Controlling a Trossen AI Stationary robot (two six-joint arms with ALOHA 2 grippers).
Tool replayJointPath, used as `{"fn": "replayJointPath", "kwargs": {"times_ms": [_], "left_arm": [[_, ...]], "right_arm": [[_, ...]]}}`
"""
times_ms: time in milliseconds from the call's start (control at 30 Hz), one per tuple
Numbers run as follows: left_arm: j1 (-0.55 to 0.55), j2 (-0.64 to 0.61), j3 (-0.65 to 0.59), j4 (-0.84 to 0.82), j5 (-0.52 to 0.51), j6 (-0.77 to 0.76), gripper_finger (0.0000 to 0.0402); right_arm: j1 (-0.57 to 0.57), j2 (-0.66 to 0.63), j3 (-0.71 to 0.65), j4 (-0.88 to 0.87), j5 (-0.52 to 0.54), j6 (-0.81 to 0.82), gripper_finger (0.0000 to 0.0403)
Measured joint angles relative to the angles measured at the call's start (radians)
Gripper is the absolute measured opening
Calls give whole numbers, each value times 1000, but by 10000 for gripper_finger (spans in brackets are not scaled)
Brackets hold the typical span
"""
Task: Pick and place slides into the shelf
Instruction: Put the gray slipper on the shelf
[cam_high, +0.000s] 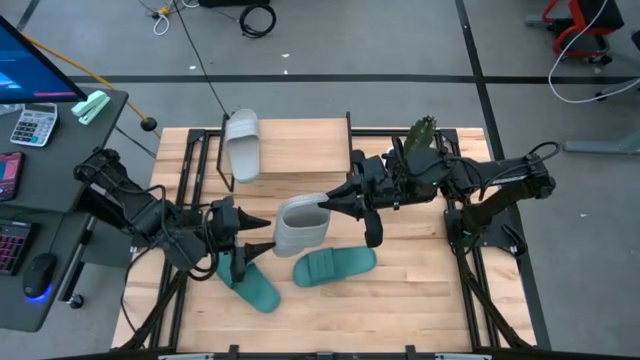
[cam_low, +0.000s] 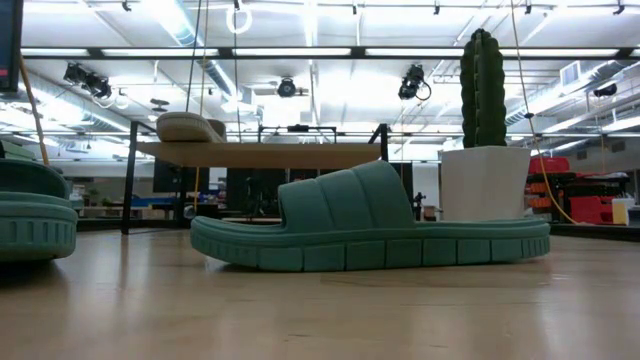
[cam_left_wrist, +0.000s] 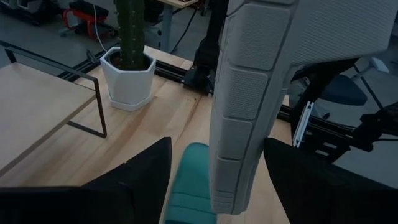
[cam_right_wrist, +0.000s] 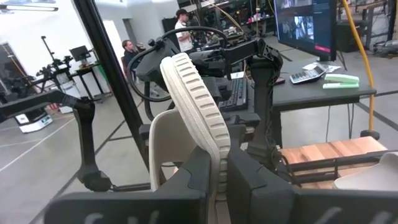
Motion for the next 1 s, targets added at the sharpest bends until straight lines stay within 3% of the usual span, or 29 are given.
{"fn": "replayJointPath", "kwargs": {"times_ms": [667, 1000], "left_arm": [[0, 0, 0, -17, 3, -17, 272], [0, 0, 0, -25, 3, -16, 272]], "right_arm": [[0, 0, 0, 37, 34, -35, 27], [-26, 0, 0, 39, -10, -9, 27]]}}
